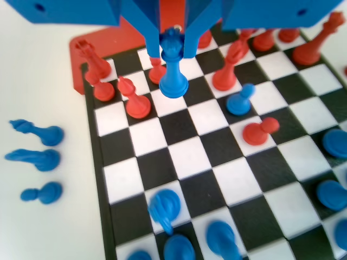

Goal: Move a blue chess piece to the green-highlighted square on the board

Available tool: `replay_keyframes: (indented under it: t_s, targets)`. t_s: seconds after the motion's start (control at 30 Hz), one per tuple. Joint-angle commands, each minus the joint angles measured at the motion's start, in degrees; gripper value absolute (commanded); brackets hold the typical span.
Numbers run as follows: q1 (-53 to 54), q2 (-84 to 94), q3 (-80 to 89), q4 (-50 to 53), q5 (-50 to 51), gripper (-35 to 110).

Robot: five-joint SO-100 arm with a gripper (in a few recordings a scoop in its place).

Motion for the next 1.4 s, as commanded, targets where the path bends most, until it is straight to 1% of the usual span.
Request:
replay_keyframes:
  t_s: [0.0,0.67,0.97,1.37]
  targets:
    - [-0.62,-0.09,-5.01,0.53,0.35,1]
    - [-2.02,-4.31,-4.39,-3.34,0.26,1]
    - [-1.93,-4.31,-3.96,-3.96,-0.26,9]
    - [-1.14,-3.08,-3.69,-4.04,-0.97,11]
